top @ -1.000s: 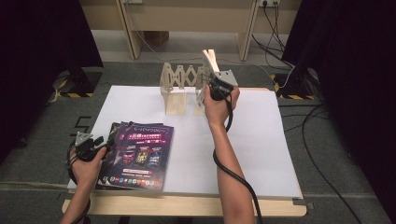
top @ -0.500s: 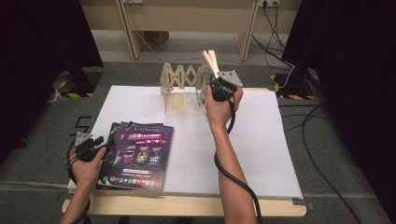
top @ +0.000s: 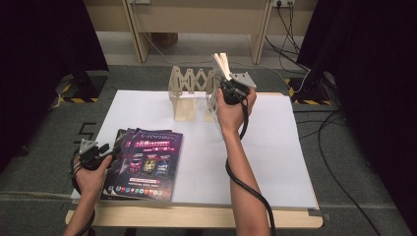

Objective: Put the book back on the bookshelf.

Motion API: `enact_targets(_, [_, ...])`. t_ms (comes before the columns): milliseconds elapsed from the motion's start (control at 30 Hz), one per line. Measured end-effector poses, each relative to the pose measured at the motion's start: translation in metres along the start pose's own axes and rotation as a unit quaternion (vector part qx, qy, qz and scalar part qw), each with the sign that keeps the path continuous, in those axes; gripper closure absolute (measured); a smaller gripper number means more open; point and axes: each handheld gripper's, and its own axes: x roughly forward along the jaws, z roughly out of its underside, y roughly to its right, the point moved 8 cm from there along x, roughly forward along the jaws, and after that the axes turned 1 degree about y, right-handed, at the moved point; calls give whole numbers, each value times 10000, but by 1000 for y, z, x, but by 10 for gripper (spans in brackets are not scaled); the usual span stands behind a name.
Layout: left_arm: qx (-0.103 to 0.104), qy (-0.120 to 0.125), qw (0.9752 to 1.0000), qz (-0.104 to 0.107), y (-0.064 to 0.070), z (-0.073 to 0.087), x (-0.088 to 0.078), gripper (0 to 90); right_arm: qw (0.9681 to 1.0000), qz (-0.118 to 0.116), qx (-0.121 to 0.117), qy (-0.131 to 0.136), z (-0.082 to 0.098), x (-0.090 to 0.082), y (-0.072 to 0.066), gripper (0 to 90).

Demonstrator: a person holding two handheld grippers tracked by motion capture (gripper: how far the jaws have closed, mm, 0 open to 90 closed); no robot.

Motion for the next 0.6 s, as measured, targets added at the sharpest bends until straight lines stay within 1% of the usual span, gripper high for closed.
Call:
enact_targets(100, [-2, -7, 10000, 3, 0, 0, 0, 465, 10000, 37, -84, 36, -3, -1, 0, 662])
enact_targets(267, [-8, -5, 10000, 4, 0, 0, 0, 465, 9999, 56, -69, 146, -5, -7, 0, 663])
enact_targets(367, [8, -2, 10000, 4, 0, 0, 0, 466, 9998, 47, -103, 141, -3, -10, 0, 665])
enact_targets(433, [36, -12, 10000, -11, 1, 0, 0, 466, 9999, 51, -83, 86, -3, -9, 0, 666])
enact_targets(467, [47, -16, 10000, -9, 1, 0, 0, 466, 9999, 66, -143, 45, -3, -8, 1, 666])
enact_targets(533, [50, -15, 10000, -10, 1, 0, -1, 467, 9998, 87, -170, -41, -4, -5, 1, 666])
enact_targets(600, [45, -19, 10000, -7, 1, 0, 0, 467, 9998, 72, -134, -140, -4, -3, 1, 672])
